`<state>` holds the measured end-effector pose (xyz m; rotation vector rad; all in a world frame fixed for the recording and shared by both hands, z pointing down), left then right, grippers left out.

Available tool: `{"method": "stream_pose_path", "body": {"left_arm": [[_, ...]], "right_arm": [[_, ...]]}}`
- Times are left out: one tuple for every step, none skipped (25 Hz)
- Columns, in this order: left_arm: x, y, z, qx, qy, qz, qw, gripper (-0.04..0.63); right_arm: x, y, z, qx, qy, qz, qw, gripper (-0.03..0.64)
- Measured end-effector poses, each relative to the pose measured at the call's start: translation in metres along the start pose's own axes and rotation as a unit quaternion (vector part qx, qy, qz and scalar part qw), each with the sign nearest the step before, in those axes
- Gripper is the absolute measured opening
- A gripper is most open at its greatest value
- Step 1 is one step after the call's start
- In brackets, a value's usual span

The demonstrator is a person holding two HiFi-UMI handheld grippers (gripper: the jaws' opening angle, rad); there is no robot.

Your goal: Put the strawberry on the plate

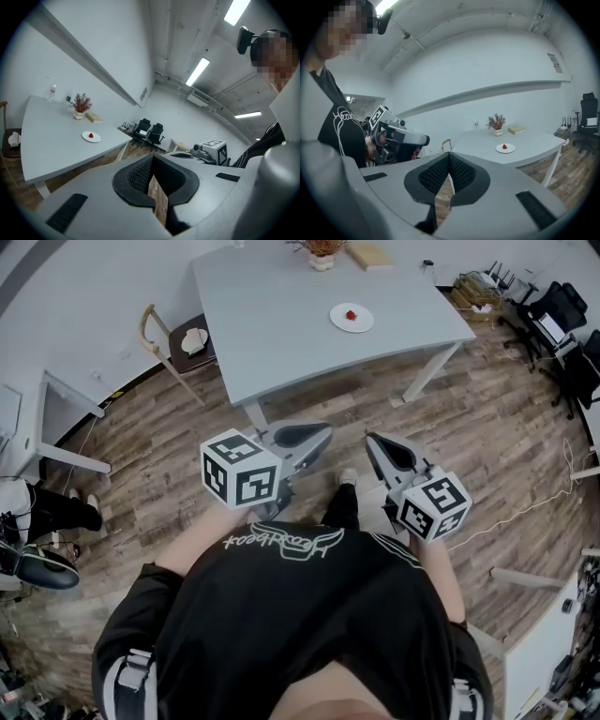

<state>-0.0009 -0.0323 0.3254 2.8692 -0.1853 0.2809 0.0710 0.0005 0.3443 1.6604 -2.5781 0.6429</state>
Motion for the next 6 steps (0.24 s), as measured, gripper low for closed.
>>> {"method": "stream_pose_path", "body": {"left_arm": [[0.001,0.000,0.001,0.000,0.000,-0.001,1.0000,0.006],[0.002,0.000,0.001,0.000,0.000,-0.002,1.0000,0.006],[0.004,0.000,0.002,0.000,0.000,-0.003,1.0000,0.006],[0.006,0.000,0.002,0.001,0.000,-0.004,1.0000,0.006],[0.009,0.000,0.002,0.001,0.000,-0.005,1.0000,0.006],[0.011,-0.001,0.002,0.001,0.000,-0.006,1.0000,0.006]], "right_arm": [[0.000,0.000,0.000,0.000,0.000,-0.001,1.000,0.008],[0.000,-0.001,0.001,0.001,0.000,-0.002,1.000,0.008],[-0.001,-0.003,0.001,0.001,0.000,-0.003,1.000,0.008],[-0.002,-0.005,0.001,0.002,0.000,-0.004,1.000,0.008],[-0.003,-0.007,0.001,0.002,0.000,-0.005,1.000,0.008],[-0.004,-0.009,0.001,0.002,0.000,-0.006,1.000,0.008]]}}
Point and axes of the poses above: the fingertips, and each gripper's own axes: x forward along the fingers, y to its left, z out of its top, the point moved 1 cm from there along -x, backward along the fingers, and after that the axes turned 11 degrees about x, right-handed, at the moved point
